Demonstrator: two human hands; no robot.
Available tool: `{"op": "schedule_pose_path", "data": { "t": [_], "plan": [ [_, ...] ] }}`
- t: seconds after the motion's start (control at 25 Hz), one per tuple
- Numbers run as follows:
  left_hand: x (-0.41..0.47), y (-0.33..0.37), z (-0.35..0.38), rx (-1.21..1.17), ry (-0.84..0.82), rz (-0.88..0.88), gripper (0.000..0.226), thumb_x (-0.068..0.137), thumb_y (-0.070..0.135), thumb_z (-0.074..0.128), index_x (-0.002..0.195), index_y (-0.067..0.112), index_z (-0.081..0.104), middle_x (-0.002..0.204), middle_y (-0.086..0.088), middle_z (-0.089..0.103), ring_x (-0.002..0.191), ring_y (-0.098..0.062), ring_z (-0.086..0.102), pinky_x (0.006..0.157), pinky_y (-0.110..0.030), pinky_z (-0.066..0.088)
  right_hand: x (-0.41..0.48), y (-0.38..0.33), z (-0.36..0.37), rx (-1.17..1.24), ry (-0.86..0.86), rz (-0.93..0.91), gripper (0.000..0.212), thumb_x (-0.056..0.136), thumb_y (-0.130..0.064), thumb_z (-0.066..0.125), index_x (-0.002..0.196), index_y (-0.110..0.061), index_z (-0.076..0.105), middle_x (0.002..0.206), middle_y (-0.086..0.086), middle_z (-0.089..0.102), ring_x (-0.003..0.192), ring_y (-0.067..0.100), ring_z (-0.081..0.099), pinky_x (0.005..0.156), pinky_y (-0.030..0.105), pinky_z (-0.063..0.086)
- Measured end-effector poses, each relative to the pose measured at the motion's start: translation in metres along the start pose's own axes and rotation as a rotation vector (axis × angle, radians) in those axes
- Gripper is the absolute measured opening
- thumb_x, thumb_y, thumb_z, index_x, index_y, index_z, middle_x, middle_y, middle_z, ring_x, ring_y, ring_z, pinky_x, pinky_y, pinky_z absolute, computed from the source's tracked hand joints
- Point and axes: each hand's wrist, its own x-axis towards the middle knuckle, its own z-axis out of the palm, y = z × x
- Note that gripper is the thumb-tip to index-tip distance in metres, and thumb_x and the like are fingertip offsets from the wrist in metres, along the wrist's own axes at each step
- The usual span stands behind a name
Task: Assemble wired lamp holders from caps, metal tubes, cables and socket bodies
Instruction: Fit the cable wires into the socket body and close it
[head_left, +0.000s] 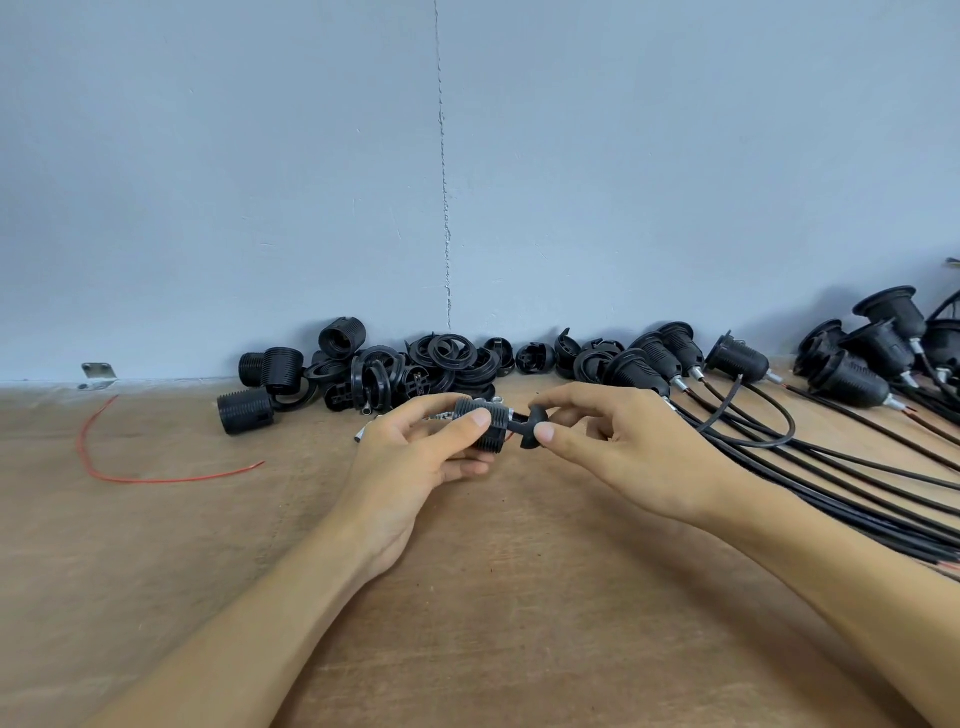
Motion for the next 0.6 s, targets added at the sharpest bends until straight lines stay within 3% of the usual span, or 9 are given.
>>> {"op": "schedule_pose_path", "data": {
  "t": [0.12,0.28,0.44,0.52,0.6],
  "plan": [
    [0.0009,0.0004,-0.0005,-0.016,-0.004,-0.016,0.045,0.071,0.025,0.080,0.111,0.004,0.073,0.095,-0.021,0.077,0.076,-0.026,0.074,0.071,-0.029,0.061,0.0006,-0.0027,-0.0038,-0.027,-0.051,-0.038,0.021,0.096,-0.034,0.066,0.101,-0.054,0.064,0.069,-0.030,0.060,0.051,0.002,0.042,0.055,0.009,0.036],
    [0.0020,-0.0002,-0.0021,-0.027,-0.038,-0.035,0.047,0.071,0.028,0.080,0.111,0.004,0.073,0.097,-0.021,0.076,0.078,-0.027,0.074,0.071,-0.029,0.060,0.0008,-0.0058,-0.0077,-0.073,-0.060,-0.068,0.034,0.095,-0.034,0.066,0.097,-0.067,0.058,0.076,-0.030,0.063,0.050,0.001,0.046,0.055,0.007,0.036],
    [0.0023,-0.0015,-0.0033,-0.022,-0.066,-0.042,0.048,0.074,0.029,0.080,0.115,0.005,0.072,0.099,-0.020,0.076,0.081,-0.027,0.074,0.073,-0.029,0.060,0.0016,-0.0039,-0.0079,-0.103,-0.082,-0.065,0.036,0.095,-0.036,0.065,0.105,-0.070,0.057,0.085,-0.023,0.068,0.052,0.001,0.048,0.057,0.007,0.038],
    [0.0026,-0.0023,-0.0028,-0.029,-0.060,-0.040,0.046,0.075,0.027,0.079,0.115,0.005,0.072,0.098,-0.020,0.077,0.081,-0.027,0.074,0.073,-0.029,0.060,0.0023,-0.0012,-0.0074,-0.045,-0.099,-0.031,0.029,0.095,-0.037,0.065,0.105,-0.064,0.062,0.088,-0.018,0.070,0.057,0.000,0.049,0.058,0.011,0.041],
    [0.0024,-0.0028,-0.0018,-0.037,-0.060,-0.038,0.047,0.074,0.027,0.080,0.115,0.006,0.072,0.097,-0.018,0.077,0.080,-0.026,0.074,0.073,-0.028,0.060,0.0032,0.0012,-0.0067,0.013,-0.108,0.010,0.021,0.094,-0.037,0.066,0.105,-0.055,0.066,0.088,-0.015,0.071,0.063,0.003,0.053,0.064,0.027,0.052]
  ]
}}
